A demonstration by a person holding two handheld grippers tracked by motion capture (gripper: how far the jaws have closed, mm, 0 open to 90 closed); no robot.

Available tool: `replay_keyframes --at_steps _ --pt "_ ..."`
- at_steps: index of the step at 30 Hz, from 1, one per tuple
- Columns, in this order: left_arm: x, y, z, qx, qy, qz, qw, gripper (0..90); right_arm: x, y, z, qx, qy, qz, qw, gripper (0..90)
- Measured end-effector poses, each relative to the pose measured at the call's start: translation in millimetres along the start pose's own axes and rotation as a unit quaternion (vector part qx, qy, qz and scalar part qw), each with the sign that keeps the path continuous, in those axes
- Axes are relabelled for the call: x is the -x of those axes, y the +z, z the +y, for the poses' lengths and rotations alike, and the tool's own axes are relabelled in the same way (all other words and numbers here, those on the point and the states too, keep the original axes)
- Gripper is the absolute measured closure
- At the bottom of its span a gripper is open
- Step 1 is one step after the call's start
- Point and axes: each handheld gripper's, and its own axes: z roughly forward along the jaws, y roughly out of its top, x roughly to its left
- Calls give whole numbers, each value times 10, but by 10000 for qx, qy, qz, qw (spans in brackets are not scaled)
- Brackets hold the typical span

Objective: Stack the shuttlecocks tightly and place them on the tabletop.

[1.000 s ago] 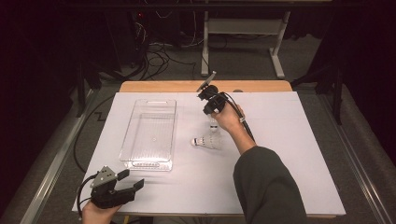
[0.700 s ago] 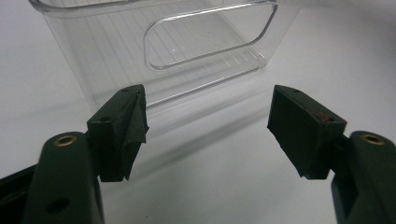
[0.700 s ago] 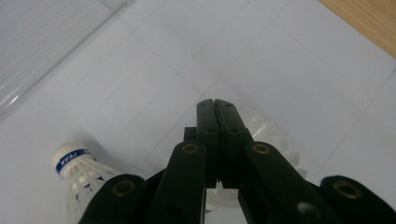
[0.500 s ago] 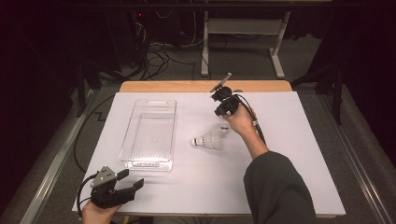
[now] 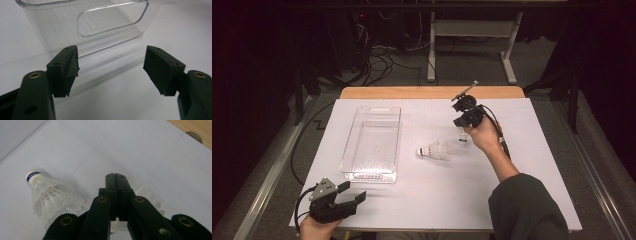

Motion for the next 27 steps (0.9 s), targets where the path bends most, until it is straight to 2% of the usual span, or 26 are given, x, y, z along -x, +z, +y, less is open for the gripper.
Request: replay_keyframes --at_steps 6,11,20,27 --pt "-1 -1 0 -6 -9 8 10000 293 -34 -67 -119 63 -46 25 10000 900" --pt "1 -2 -1 2 -12 16 10000 292 -72 -51 -197 110 -65 61 9999 900" --pt "2 2 2 -19 -2 17 10000 292 -108 -47 -300 379 74 194 9991 900" --pt "3 -3 -2 16 -25 19 10000 292 -153 19 -348 394 96 263 9988 900"
